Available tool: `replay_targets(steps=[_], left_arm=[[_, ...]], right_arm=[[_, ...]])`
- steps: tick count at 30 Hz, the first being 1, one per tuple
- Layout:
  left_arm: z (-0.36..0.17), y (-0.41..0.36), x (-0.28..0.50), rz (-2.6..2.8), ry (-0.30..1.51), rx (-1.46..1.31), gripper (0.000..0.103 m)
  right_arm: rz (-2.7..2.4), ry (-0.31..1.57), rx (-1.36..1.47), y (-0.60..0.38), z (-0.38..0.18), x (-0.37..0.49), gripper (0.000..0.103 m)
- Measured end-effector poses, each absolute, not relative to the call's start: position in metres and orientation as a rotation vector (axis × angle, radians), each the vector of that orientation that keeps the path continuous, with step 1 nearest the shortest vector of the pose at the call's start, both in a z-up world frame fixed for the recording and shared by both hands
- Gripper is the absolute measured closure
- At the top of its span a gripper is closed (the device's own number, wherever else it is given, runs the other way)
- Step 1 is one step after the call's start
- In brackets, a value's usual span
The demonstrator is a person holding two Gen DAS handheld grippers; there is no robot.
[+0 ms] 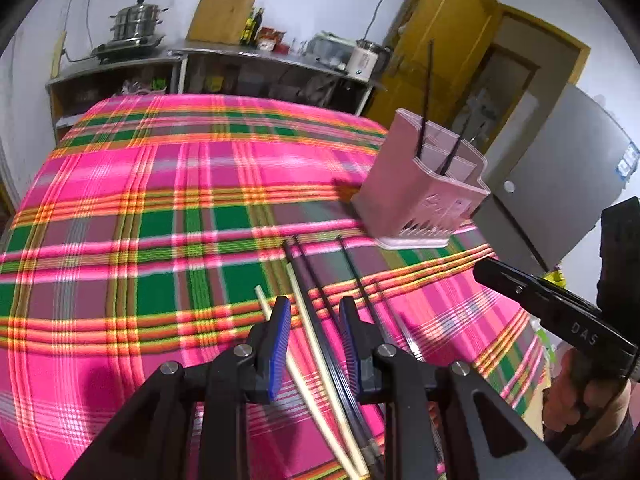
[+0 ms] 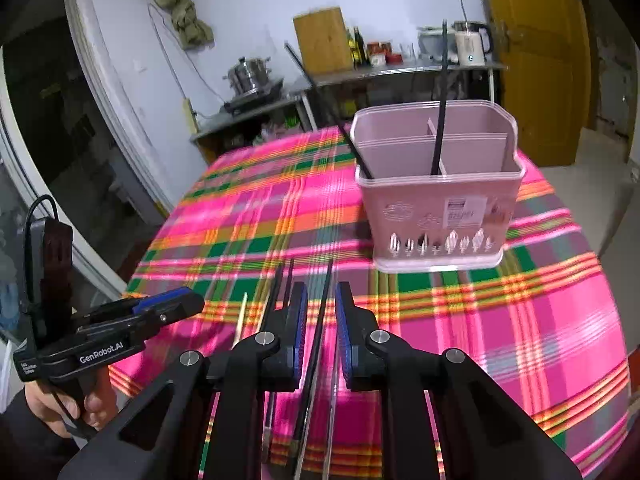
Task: Organize utensils
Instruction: 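Move both open tools back down to the remaining chopsticks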
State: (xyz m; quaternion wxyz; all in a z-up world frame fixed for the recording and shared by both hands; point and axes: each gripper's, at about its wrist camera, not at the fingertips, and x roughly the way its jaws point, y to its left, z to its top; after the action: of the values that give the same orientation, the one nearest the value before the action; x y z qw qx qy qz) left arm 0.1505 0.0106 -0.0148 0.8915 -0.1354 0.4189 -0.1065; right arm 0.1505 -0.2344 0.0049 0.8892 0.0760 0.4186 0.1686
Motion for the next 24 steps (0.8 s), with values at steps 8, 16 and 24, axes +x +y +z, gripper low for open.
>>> replay_targets(steps=[8, 16, 24], left_arm=[[-0.048, 0.016, 0.161, -0.154, 0.946, -0.281, 0.078], [-0.053, 0.014, 0.168, -0.146, 0.955, -0.279, 0.078], [-0.063, 0.011, 0.18, -0.102, 0.988, -0.242, 0.078]], right_arm=[[0.356, 0.952, 0.15, -0.226, -0.03, 0.155, 0.088], [0.349, 0.994, 0.144, -0.222, -0.047, 0.161, 0.088], [0.359, 1.007, 0.134, -0.207, -0.053, 0.173, 0.088]])
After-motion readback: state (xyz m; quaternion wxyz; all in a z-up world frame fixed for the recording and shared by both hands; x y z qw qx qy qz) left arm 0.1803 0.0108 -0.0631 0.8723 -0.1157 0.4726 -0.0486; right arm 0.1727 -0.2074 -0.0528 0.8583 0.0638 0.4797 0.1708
